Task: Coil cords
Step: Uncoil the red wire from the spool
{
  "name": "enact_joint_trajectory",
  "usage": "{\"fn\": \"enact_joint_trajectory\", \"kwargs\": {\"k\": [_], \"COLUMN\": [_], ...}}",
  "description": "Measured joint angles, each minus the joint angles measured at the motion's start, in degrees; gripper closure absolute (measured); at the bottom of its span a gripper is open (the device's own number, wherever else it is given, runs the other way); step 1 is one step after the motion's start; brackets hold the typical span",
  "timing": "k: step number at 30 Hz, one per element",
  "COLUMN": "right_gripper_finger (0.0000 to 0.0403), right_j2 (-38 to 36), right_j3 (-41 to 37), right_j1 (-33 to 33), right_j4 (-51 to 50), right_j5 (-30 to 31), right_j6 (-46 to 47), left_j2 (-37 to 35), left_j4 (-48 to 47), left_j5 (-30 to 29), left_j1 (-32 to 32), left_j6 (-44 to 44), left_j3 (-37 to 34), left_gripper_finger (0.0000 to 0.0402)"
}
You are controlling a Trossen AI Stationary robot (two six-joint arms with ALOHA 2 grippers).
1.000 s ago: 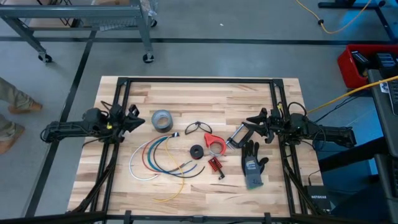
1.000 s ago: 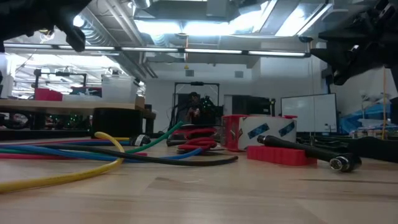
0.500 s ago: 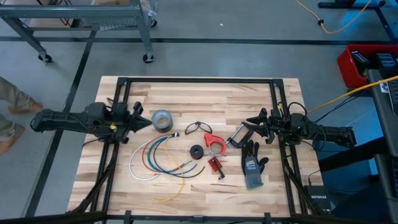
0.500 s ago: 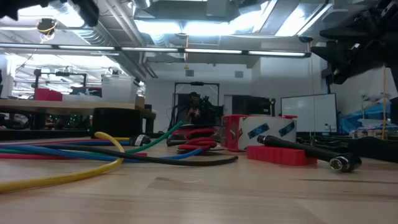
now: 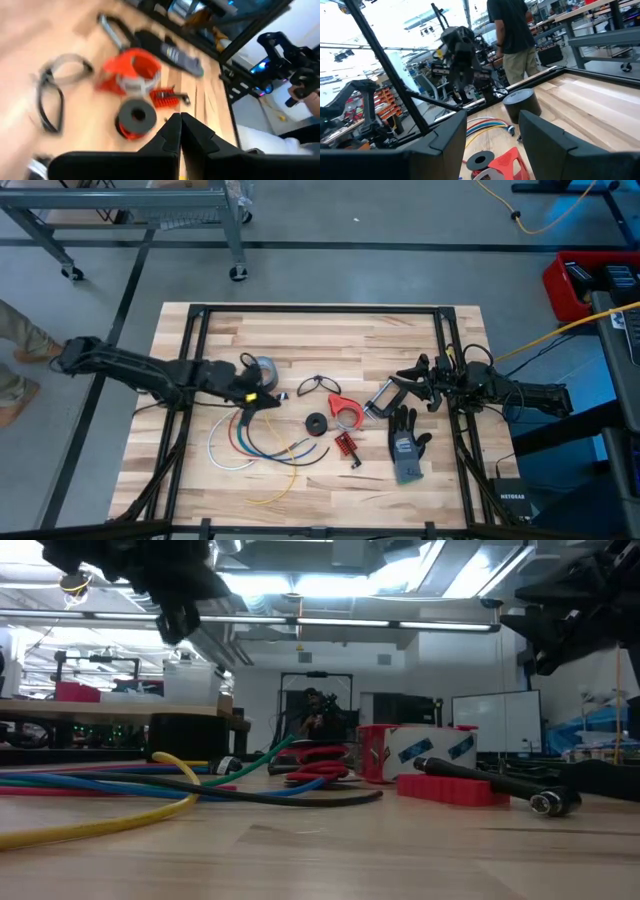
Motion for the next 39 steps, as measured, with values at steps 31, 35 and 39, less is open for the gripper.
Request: {"fn": "enact_joint_trajectory", "kwargs": {"k": [31, 35, 39], "right_gripper_finger": [0.0217, 0.0217, 0.0217], "right_j2": [0.0, 0.0, 0.0], "right_j3": [0.0, 0.0, 0.0], "right_j1": [0.0, 0.0, 0.0], "right_j4": [-0.4, -0.4, -0.4], "right_j5": [-1.5, -1.5, -2.1], "right_j6": [0.0, 0.0, 0.0], "left_j2": [38.3, 40.8, 41.2], "left_j4": [9.6, 9.0, 8.6], "left_j5": [0.3, 0.3, 0.3], "left_j1": [-3.2, -3.2, -3.2], "left_j6": [-33.3, -32.6, -35.3], "left_j3": [12.2, 14.1, 14.2], "left_gripper_finger": [0.0226, 0.0226, 0.0226]}}
